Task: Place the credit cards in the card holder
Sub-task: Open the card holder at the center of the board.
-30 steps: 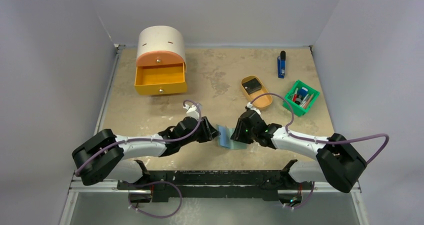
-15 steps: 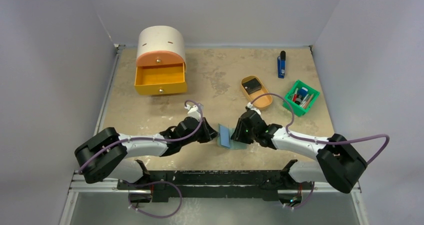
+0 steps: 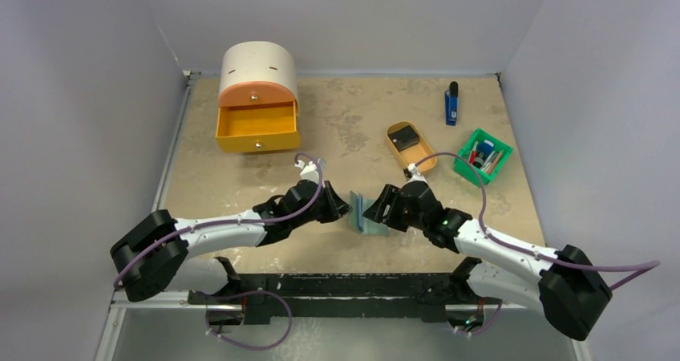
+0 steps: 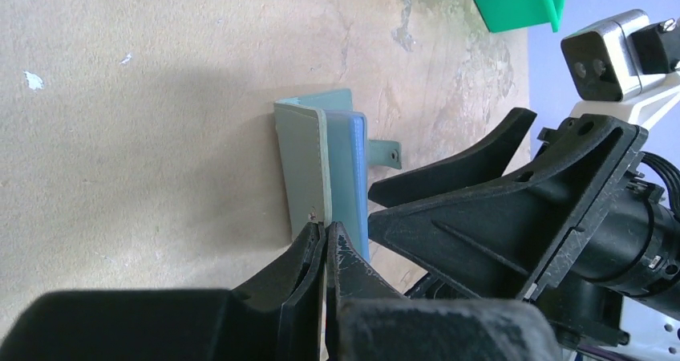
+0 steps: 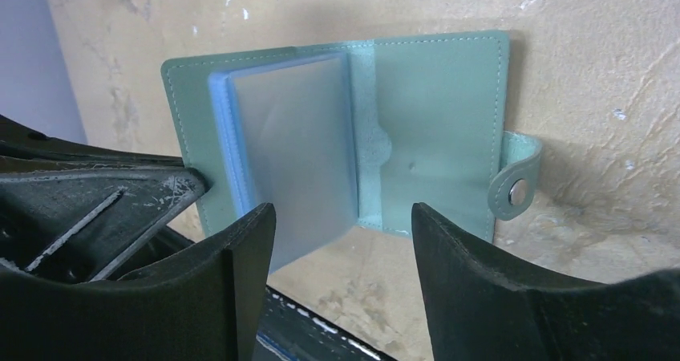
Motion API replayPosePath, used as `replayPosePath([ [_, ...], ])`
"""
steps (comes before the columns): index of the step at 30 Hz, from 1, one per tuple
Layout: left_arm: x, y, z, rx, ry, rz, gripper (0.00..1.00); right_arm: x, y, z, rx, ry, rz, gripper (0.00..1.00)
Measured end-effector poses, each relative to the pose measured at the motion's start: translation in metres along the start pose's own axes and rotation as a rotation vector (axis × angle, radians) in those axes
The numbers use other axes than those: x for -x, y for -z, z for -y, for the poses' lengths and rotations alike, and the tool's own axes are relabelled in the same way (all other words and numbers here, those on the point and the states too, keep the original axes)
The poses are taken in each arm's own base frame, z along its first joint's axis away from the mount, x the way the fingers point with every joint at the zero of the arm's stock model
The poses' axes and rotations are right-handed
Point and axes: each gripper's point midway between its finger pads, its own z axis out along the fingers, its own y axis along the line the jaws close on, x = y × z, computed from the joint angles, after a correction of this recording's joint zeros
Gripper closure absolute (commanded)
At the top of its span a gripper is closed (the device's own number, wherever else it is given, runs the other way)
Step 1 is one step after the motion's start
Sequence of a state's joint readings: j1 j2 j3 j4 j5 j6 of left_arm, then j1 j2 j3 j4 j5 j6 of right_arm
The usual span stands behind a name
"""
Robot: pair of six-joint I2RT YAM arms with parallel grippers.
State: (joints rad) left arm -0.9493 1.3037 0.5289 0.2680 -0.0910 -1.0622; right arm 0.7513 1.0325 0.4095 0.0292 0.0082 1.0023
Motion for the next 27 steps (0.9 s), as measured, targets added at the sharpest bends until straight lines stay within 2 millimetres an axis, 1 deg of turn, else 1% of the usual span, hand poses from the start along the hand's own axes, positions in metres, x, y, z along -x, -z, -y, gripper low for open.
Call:
replayPosePath([
  [3,0.004,0.002,0.001,0.017,-0.001,0.009,1.0,0.003,0.001,-0.006,0.02,-0.011,0.005,0.32],
  [12,0.0,0.004,-0.016,0.093,-0.008,-0.004,1.0,0.005,-0.002,-0.023,0.056,-0.021,-0.018,0.27],
  [17,0.0,0.004,-0.018,0.1,-0.009,-0.004,1.0,0.003,-0.007,-0.022,0.039,-0.025,-0.036,0.31],
  [20,0.0,0.004,-0.018,0.101,-0.009,-0.003,1.0,0.004,-0.01,-0.02,0.016,-0.028,-0.043,0.36],
  [27,0.0,0.004,-0.02,0.106,-0.009,0.001,1.0,0.006,-0.008,-0.013,-0.019,-0.029,-0.03,0.44],
])
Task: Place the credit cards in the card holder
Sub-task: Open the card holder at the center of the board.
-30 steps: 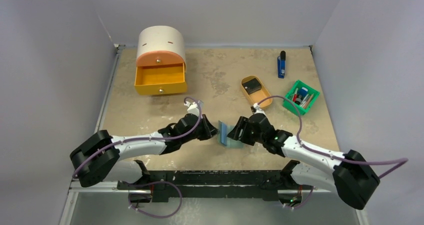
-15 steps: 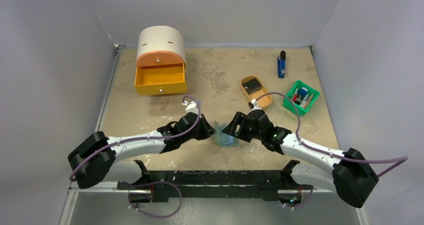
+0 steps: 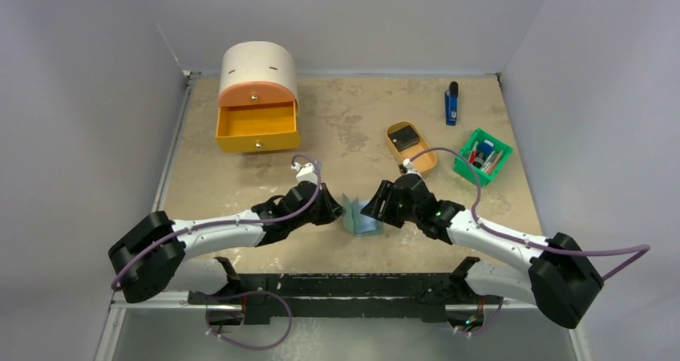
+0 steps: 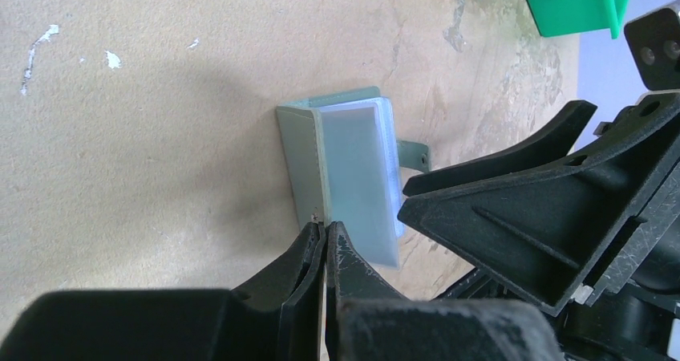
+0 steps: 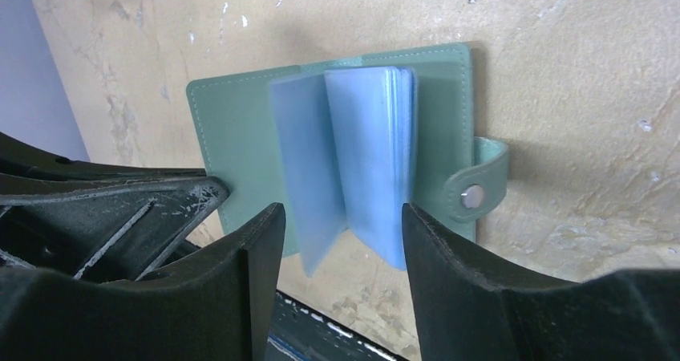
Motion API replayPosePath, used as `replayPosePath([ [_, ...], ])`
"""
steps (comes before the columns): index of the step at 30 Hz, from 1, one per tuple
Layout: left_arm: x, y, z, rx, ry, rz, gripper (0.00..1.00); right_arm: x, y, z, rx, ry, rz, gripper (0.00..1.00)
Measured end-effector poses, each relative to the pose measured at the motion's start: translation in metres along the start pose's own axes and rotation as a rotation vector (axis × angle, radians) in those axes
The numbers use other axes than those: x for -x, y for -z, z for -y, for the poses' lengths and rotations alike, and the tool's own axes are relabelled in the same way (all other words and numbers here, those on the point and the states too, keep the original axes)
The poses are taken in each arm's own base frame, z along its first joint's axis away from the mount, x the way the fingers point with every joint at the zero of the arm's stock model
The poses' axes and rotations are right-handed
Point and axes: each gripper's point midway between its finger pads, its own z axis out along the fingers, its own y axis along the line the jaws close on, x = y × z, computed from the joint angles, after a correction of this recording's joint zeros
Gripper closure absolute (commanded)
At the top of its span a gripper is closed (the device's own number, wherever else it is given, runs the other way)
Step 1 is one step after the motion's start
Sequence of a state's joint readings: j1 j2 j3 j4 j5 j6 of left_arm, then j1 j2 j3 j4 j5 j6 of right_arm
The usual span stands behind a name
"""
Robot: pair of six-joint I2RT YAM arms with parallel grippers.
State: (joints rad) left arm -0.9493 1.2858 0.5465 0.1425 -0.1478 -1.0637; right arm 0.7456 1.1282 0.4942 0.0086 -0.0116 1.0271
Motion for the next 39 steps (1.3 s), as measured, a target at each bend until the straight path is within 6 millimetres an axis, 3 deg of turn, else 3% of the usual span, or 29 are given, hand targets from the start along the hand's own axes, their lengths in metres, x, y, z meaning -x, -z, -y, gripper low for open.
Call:
replayPosePath([
  [8,-0.004,0.0,-0.012,0.024,-0.001,0.005,1.0,0.001,0.002,0.008,-0.034,0.005,0.01,0.4],
  [18,-0.01,-0.001,-0.026,0.048,-0.004,0.004,1.0,0.001,-0.008,0.026,-0.141,0.061,-0.004,0.6],
  [27,-0.022,-0.01,-0.046,0.101,-0.014,-0.015,1.0,0.001,-0.023,0.005,-0.118,0.16,-0.03,0.65],
  [37,-0.022,-0.011,-0.048,0.105,-0.018,-0.012,1.0,-0.013,-0.04,0.002,-0.118,0.207,-0.094,0.68],
  [39,-0.02,-0.009,-0.048,0.107,-0.018,-0.006,0.95,-0.014,-0.042,0.001,-0.116,0.213,-0.104,0.7],
])
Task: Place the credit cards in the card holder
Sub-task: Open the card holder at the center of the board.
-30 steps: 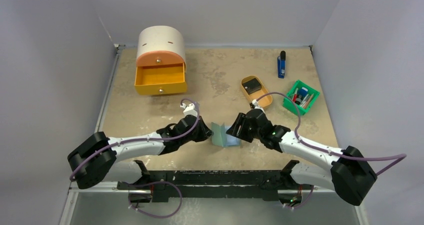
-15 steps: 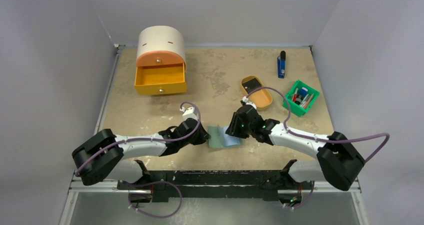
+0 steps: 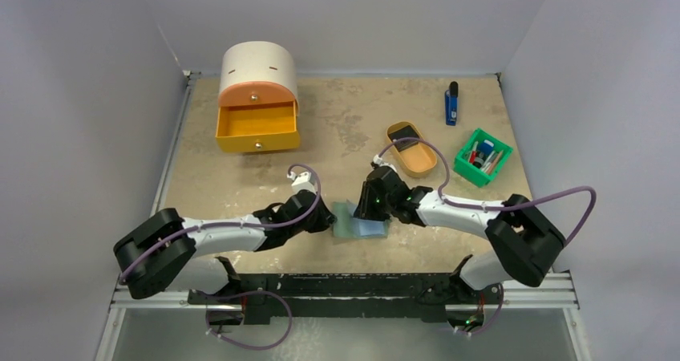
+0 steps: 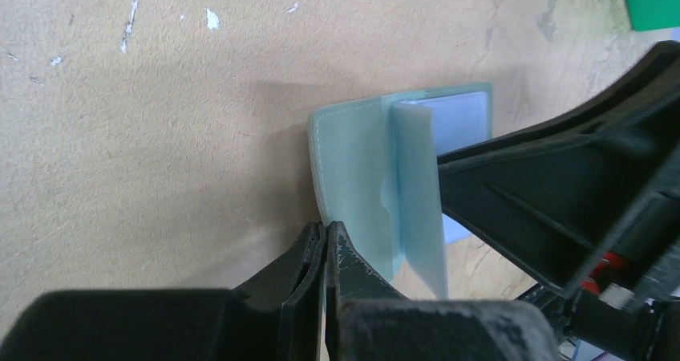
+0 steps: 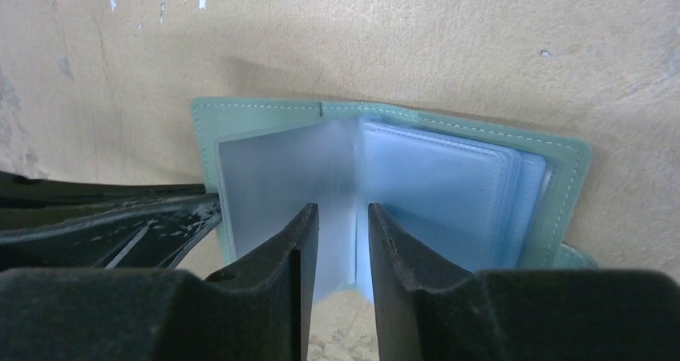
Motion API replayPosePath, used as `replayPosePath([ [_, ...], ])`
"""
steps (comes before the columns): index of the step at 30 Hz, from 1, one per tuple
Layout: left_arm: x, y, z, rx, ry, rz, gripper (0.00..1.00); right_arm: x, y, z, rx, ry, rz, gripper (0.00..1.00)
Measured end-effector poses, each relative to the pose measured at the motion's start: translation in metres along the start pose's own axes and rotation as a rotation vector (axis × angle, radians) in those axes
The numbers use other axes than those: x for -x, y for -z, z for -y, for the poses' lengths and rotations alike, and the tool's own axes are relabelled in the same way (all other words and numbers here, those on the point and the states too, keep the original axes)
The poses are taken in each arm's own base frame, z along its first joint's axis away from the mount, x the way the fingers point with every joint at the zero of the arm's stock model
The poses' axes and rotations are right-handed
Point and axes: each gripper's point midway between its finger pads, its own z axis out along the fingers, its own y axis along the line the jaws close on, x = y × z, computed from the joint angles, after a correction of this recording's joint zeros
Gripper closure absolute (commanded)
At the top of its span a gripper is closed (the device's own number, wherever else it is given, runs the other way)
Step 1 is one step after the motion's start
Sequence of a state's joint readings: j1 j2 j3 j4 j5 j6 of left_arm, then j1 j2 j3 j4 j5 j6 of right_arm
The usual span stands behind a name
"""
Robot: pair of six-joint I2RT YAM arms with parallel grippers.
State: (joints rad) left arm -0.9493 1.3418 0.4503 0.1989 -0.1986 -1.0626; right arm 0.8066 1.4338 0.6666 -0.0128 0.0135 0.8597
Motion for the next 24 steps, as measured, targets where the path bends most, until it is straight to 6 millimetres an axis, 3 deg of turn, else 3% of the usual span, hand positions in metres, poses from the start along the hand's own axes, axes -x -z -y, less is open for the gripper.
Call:
replayPosePath([
  [4,0.011,0.011,0.007,-0.023,0.001,0.034,0.84,0.0,-0.005,-0.005,0.002,0.019,-0.01,0.73],
  [13,0.03,0.031,0.025,-0.086,0.018,0.092,0.83,-0.003,-0.017,-0.011,-0.01,0.054,-0.038,0.87],
  [19,0.027,0.029,0.031,-0.105,0.019,0.072,0.95,-0.006,-0.024,-0.011,-0.023,0.055,-0.052,0.88],
  [24,0.012,0.009,0.024,-0.079,0.01,0.019,1.0,-0.005,-0.024,-0.012,-0.021,0.047,-0.05,0.84],
])
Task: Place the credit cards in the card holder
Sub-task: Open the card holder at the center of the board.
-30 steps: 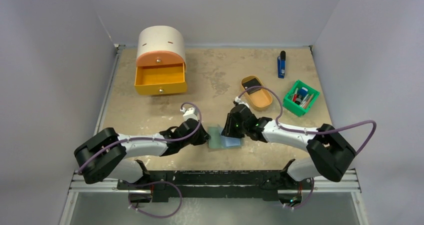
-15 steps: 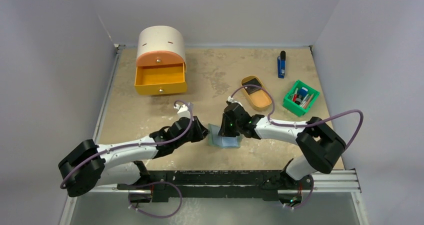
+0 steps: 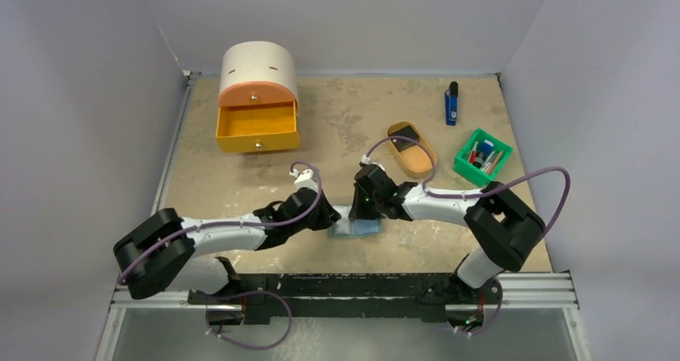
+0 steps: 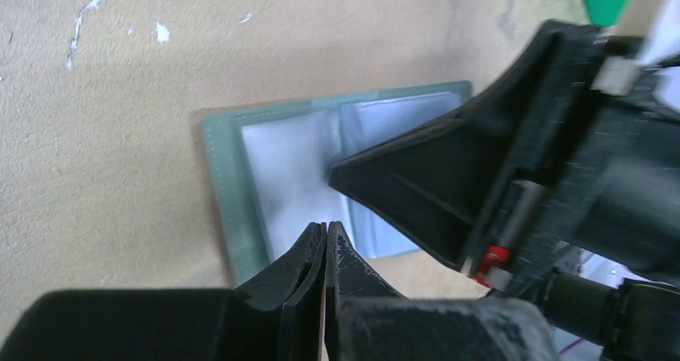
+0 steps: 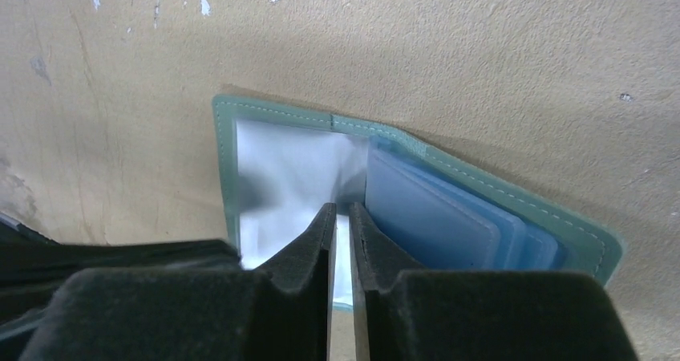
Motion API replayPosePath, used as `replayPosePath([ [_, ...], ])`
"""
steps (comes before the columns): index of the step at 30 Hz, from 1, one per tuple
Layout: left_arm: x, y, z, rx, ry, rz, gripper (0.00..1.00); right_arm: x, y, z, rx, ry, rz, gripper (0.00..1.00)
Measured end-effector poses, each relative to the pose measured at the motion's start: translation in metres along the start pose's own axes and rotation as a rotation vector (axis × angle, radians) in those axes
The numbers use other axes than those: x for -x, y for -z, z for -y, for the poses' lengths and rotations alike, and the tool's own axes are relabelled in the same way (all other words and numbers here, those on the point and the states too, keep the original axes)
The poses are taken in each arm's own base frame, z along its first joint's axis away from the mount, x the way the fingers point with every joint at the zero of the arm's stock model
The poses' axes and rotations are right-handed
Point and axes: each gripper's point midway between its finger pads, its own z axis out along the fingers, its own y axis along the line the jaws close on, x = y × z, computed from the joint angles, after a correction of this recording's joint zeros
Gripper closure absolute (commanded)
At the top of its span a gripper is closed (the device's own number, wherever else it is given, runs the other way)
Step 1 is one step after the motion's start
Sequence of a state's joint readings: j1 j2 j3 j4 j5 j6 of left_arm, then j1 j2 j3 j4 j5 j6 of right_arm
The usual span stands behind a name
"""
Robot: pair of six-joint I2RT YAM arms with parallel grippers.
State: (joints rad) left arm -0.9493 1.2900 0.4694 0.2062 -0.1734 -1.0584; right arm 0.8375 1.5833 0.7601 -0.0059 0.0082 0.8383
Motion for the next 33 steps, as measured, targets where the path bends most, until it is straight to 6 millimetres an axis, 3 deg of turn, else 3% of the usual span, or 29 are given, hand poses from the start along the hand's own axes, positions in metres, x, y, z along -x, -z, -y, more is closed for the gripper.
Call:
replayPosePath([
  [5,-0.016,-0.014,-0.019,0.055,-0.007,-0.041,1.0,0.003,0.009,-0.003,0.008,-0.009,0.011,0.72],
  [7,-0.02,-0.017,-0.025,0.072,-0.01,-0.051,1.0,0.008,0.019,-0.006,0.019,-0.012,0.031,0.67],
  [8,-0.022,-0.017,-0.028,0.075,-0.011,-0.051,1.0,0.017,0.037,-0.011,0.038,-0.017,0.075,0.63],
  [10,-0.022,-0.018,-0.028,0.073,-0.01,-0.048,1.0,0.019,0.042,-0.012,0.044,-0.024,0.088,0.61],
  [15,-0.021,-0.019,-0.029,0.076,-0.011,-0.04,1.0,0.006,0.06,0.013,-0.004,-0.045,0.094,0.58],
  [20,-0.02,-0.022,-0.029,0.072,-0.009,-0.031,1.0,-0.005,0.062,0.033,-0.05,-0.075,0.076,0.53],
  [26,-0.02,-0.023,-0.028,0.063,-0.007,-0.023,1.0,-0.005,0.064,0.046,-0.059,-0.121,0.087,0.56],
  [33,-0.02,-0.024,-0.028,0.055,-0.005,-0.018,1.0,-0.005,0.062,0.058,-0.06,-0.172,0.083,0.7],
])
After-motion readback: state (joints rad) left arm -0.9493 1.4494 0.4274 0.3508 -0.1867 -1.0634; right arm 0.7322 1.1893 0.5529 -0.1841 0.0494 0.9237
